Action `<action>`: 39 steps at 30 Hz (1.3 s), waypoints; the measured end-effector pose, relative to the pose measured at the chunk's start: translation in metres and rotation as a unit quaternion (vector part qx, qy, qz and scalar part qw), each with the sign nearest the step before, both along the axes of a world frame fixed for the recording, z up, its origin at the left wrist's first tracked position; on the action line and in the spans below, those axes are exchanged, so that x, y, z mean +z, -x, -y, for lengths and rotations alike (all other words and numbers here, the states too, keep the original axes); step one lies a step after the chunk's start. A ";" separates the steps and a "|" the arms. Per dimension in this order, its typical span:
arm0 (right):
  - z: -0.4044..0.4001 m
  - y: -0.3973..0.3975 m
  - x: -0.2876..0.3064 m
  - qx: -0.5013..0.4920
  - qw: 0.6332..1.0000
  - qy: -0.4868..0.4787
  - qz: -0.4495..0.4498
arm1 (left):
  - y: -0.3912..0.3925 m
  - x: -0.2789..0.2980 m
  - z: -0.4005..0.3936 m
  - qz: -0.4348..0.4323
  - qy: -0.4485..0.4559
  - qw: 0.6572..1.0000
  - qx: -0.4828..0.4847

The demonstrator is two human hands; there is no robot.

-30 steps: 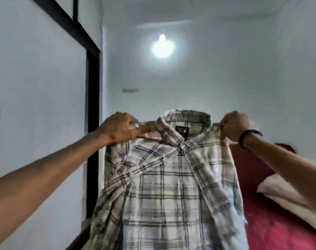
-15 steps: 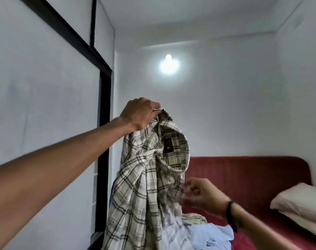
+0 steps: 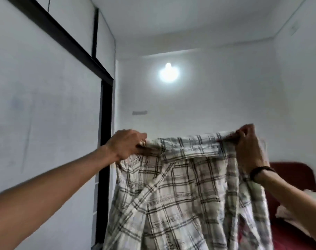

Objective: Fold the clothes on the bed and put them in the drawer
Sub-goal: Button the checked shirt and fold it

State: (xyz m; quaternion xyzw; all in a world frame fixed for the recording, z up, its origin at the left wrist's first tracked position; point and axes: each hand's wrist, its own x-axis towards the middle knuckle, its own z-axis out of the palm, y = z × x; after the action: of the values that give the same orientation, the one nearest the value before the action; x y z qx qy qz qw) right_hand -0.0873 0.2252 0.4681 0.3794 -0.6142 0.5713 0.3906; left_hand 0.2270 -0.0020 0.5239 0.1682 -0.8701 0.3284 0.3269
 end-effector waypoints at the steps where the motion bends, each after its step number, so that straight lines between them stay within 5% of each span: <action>1: -0.005 -0.004 0.000 -0.002 0.999 -0.015 -0.032 | -0.003 -0.001 0.000 -0.044 -0.065 0.997 -0.023; 4: -0.017 -0.006 0.006 0.004 0.993 -0.057 -0.108 | -0.015 0.010 -0.013 -0.096 -0.135 0.983 -0.075; 8: -0.037 -0.015 0.019 -0.087 0.980 -0.036 -0.176 | -0.031 0.038 -0.046 -0.152 -0.115 0.980 -0.053; 12: -0.056 -0.049 0.050 -0.050 0.984 0.028 -0.169 | -0.020 0.058 -0.075 -0.232 0.002 0.972 0.044; 16: -0.089 -0.081 0.090 -0.041 0.975 0.150 -0.161 | -0.033 0.085 -0.126 -0.353 0.059 0.932 -0.059; 18: -0.106 -0.097 0.100 -0.037 0.966 0.194 -0.168 | -0.051 0.104 -0.144 -0.353 0.018 0.932 -0.085; 20: -0.116 -0.106 0.111 -0.064 0.963 0.201 -0.170 | -0.071 0.128 -0.148 -0.299 -0.125 0.936 -0.137; 25: -0.090 -0.091 0.098 -0.104 0.986 0.060 -0.118 | -0.076 0.139 -0.101 -0.164 -0.331 0.922 -0.115; 28: -0.052 -0.059 0.015 -0.083 0.992 -0.093 -0.005 | -0.026 0.060 -0.040 -0.027 -0.364 0.930 0.036; 31: -0.011 -0.025 -0.128 -0.048 0.966 -0.227 0.115 | 0.021 -0.096 0.003 0.106 -0.441 0.887 0.085; 36: 0.025 0.002 -0.360 -0.020 0.875 -0.405 0.265 | 0.051 -0.342 0.037 0.156 -0.587 0.789 0.091; 39: 0.038 0.017 -0.439 0.001 0.839 -0.456 0.296 | 0.077 -0.426 0.050 0.164 -0.618 0.765 0.077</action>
State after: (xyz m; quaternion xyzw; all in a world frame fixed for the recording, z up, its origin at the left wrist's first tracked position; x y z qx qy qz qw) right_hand -0.1044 0.1874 0.0290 0.3277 -0.8915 0.3117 -0.0275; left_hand 0.1496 -0.0525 0.0981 0.3434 -0.9095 -0.2335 -0.0215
